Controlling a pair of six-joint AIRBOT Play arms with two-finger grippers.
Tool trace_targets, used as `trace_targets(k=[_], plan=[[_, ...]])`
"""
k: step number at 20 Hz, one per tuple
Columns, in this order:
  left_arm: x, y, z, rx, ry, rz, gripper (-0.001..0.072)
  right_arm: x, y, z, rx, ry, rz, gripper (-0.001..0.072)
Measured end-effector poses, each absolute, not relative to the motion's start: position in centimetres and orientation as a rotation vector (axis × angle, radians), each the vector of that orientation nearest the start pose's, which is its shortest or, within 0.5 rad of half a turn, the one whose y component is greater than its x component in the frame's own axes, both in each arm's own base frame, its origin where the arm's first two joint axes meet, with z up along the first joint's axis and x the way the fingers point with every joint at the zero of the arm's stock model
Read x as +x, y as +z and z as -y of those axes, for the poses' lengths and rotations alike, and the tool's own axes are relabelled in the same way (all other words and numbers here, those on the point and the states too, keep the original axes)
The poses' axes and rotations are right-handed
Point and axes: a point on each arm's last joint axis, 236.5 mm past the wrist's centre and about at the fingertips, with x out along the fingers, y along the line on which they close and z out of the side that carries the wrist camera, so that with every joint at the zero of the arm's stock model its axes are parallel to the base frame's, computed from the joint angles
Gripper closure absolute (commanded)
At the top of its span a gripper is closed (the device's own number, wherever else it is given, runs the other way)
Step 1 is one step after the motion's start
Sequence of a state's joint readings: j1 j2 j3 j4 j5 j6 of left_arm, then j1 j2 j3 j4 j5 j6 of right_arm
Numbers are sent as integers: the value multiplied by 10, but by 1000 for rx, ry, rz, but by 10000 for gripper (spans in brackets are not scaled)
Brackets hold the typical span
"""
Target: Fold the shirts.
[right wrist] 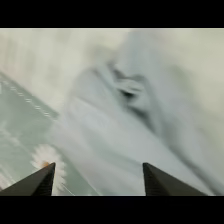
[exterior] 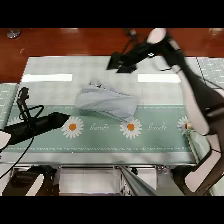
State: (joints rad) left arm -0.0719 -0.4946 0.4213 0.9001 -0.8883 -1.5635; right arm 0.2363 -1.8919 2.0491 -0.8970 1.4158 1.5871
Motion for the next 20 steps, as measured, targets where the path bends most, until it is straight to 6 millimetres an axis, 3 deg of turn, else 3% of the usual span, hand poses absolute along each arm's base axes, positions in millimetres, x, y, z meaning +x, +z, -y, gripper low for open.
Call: trace_targets(k=[3,4,6,8,11,14,16,17,18,20], plan=[[250,33,131,-605,-336,-933,689,447,74,-150,306,494,-1378,86],[251,33,130,-607,-334,-927,689,432,66,-125,318,425,-1398,86],[252,34,130,-608,-331,-921,689,396,35,-103,399,326,-1429,87],[253,34,129,-610,-328,-916,689,364,-5,-108,533,274,-1434,87],[255,34,129,-614,-324,-912,689,328,-55,-141,696,276,-1460,87],[257,34,128,-616,-320,-904,688,315,-81,-176,767,312,-1494,88],[258,35,127,-616,-317,-897,689,318,-88,-197,788,343,-1505,144],[259,36,127,-617,-317,-894,689,323,-91,-206,793,356,-1506,360],[259,36,127,-617,-316,-892,689,329,-94,-212,780,367,-1503,651],[260,37,126,-618,-314,-887,689,342,-91,-230,770,418,-1505,682]])
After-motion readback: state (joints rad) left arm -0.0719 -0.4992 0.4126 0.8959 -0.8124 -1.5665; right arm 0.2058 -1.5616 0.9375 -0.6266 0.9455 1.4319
